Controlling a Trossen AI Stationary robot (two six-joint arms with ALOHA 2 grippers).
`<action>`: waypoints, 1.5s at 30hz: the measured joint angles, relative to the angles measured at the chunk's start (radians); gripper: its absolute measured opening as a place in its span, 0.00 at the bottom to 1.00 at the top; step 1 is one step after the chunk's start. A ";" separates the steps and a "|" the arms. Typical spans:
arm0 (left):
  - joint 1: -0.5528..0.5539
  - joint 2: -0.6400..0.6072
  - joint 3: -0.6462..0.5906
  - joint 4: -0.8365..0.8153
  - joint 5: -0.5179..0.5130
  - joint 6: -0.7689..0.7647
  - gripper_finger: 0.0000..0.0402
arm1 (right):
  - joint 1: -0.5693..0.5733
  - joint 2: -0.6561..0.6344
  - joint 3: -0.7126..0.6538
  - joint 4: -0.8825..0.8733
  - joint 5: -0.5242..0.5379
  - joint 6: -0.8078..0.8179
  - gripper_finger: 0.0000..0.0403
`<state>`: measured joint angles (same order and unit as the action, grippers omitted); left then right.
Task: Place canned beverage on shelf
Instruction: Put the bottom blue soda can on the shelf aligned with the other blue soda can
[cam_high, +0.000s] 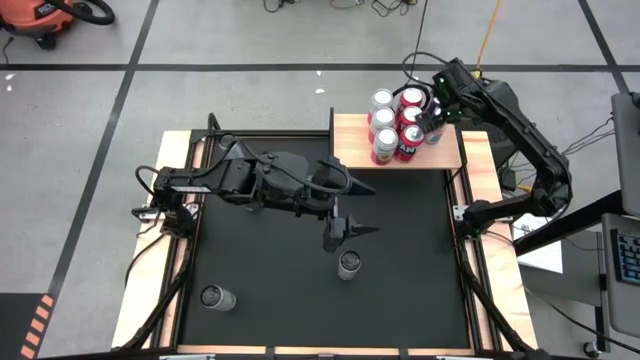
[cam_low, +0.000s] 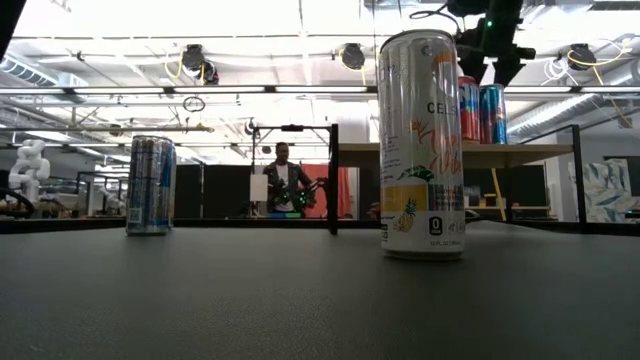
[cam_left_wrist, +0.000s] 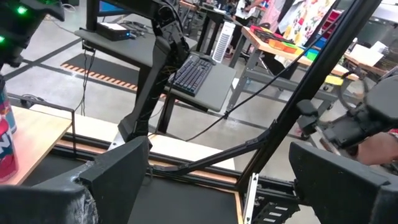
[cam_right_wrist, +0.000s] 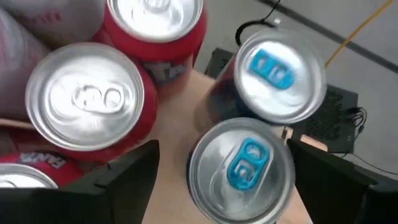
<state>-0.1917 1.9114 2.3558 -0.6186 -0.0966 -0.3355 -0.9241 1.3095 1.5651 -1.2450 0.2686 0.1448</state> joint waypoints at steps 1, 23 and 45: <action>0.000 0.000 0.000 0.000 -0.004 0.000 0.97 | 0.000 -0.002 0.010 0.000 0.014 0.000 0.81; 0.008 0.000 0.000 0.000 -0.120 -0.001 0.97 | 0.045 -0.329 -0.054 -0.166 -0.175 0.271 0.69; 0.067 0.000 0.000 -0.004 -0.113 -0.052 0.97 | 0.000 -0.307 -0.328 0.115 -0.237 0.343 0.01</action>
<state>-0.1245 1.9110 2.3558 -0.6226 -0.2096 -0.3874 -0.9238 1.0021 1.2373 -1.1305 0.0319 0.4877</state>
